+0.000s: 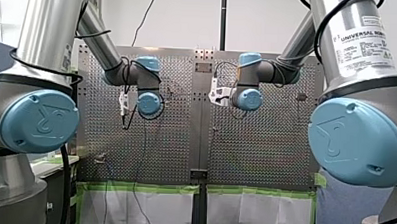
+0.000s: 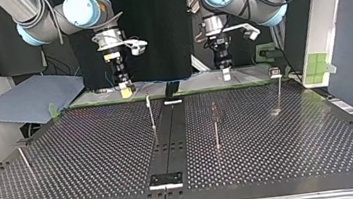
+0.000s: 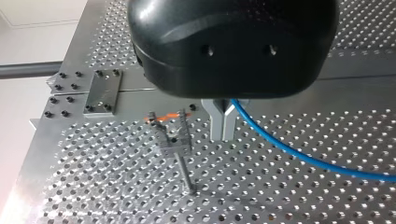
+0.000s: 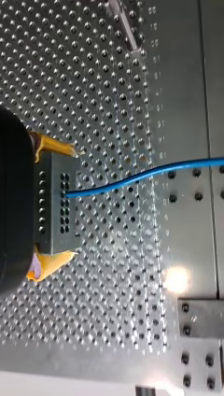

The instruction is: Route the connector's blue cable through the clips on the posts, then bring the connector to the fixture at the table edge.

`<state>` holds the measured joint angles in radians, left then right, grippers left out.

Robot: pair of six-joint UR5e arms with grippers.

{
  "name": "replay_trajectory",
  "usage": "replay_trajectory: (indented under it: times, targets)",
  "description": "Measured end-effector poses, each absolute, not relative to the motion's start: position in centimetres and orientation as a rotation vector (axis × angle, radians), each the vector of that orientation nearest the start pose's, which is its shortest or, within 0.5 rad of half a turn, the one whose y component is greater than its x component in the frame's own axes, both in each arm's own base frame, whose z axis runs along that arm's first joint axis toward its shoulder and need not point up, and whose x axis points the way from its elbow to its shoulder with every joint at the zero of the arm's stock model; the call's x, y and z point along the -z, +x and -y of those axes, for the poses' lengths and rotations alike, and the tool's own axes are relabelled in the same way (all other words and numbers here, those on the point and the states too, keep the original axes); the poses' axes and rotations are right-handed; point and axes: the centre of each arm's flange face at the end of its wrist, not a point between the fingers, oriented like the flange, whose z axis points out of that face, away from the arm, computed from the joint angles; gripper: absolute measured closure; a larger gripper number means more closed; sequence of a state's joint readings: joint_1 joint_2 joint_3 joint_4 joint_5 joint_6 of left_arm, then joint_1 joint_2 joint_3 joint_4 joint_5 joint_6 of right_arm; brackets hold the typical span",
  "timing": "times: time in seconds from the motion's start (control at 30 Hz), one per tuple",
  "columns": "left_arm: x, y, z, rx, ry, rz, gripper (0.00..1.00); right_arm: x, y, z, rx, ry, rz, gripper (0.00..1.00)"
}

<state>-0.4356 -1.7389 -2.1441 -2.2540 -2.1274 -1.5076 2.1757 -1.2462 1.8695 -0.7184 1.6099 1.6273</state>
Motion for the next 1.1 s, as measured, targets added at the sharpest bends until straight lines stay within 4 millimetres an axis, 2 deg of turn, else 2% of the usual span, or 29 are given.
replay_trajectory:
  times: [0.17, 0.47, 0.83, 1.1]
  targets:
    - [-24.3, 39.7, 26.6, -0.080, -0.104, -1.431, 0.98, -24.1, 43.2, 39.9, -1.713, 1.519, 0.894, 1.00]
    - [-25.8, 41.8, 25.9, -0.080, -0.112, -1.418, 0.98, -25.4, 43.9, 40.9, -1.731, 1.504, 0.883, 1.00]
    - [-26.8, 43.9, 24.7, -0.078, -0.107, -1.396, 0.98, -26.3, 44.5, 41.4, -1.754, 1.497, 0.863, 1.00]
    - [-26.5, 45.8, 24.0, -0.092, -0.110, -1.399, 0.98, -26.5, 44.6, 41.6, -1.757, 1.496, 0.858, 1.00]
